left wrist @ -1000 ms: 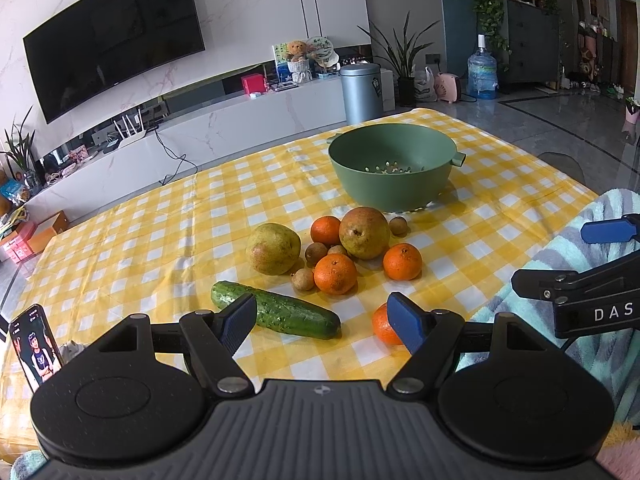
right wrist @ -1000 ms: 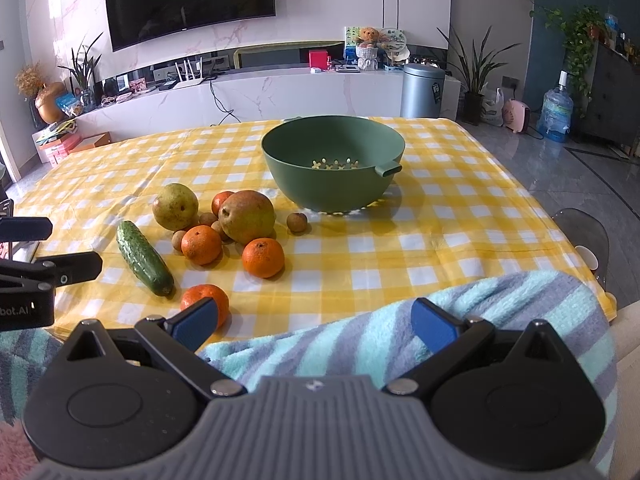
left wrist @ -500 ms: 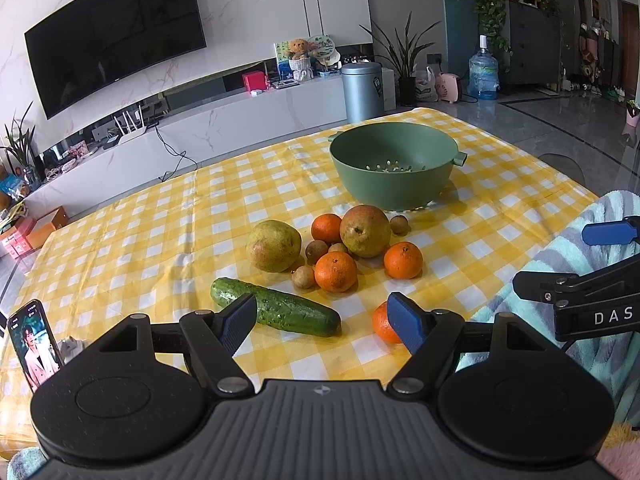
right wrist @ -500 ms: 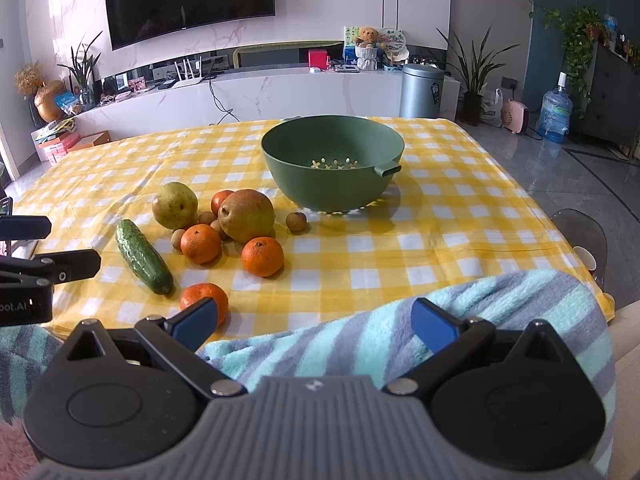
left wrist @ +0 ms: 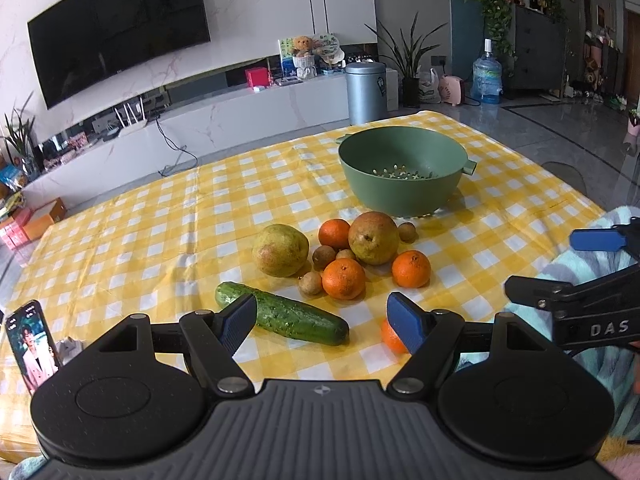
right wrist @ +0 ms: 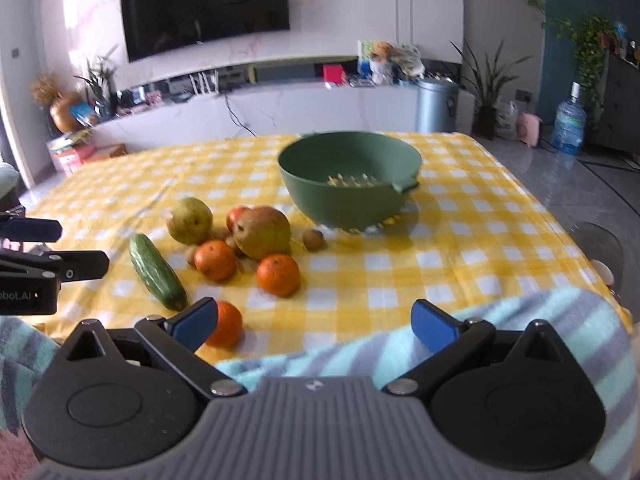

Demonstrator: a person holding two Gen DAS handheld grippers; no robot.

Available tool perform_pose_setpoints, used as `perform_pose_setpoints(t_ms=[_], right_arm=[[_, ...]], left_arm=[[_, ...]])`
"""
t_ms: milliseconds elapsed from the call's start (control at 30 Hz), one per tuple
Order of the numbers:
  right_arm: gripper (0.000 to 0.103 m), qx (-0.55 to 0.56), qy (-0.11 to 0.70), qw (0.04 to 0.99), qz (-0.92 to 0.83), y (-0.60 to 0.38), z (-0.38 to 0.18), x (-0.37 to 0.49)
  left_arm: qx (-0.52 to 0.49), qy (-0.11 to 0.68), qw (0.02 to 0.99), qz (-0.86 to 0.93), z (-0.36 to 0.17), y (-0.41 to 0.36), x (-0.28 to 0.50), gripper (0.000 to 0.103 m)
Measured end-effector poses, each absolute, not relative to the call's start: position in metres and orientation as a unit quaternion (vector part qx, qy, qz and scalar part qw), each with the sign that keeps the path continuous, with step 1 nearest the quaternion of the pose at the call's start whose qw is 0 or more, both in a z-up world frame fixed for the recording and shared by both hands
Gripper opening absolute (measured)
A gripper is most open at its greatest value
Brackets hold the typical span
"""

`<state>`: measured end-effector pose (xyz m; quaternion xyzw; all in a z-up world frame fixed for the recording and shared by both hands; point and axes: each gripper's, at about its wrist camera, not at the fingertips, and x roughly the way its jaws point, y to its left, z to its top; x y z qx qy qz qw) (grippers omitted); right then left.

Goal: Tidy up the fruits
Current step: 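Grasp the yellow-green pear with the left tool while the right tool grasps the brown pear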

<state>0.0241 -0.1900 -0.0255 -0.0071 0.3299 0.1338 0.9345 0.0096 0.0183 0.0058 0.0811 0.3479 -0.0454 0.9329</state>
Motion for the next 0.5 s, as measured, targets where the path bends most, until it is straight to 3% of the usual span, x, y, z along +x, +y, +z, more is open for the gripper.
perform_pose_setpoints(t_ms=[267,333,433,500], right_arm=[[0.097,-0.019,0.343,0.924,0.168,-0.17,-0.037,0.056],[0.09,-0.013,0.348,0.92,0.177,-0.167,-0.039,0.067],[0.087,-0.016,0.353,0.919,0.175,-0.164,-0.041,0.084],[0.076,-0.019,0.358,0.917,0.175,-0.162,-0.043,0.096]], left_arm=[[0.023,0.392,0.919,-0.041,-0.003,0.038,0.045,0.082],[0.028,0.39,0.92,-0.042,-0.004,0.036,0.051,0.078],[0.025,0.385,0.921,-0.056,-0.006,0.034,0.063,0.075],[0.021,0.386,0.921,-0.056,-0.008,0.035,0.075,0.074]])
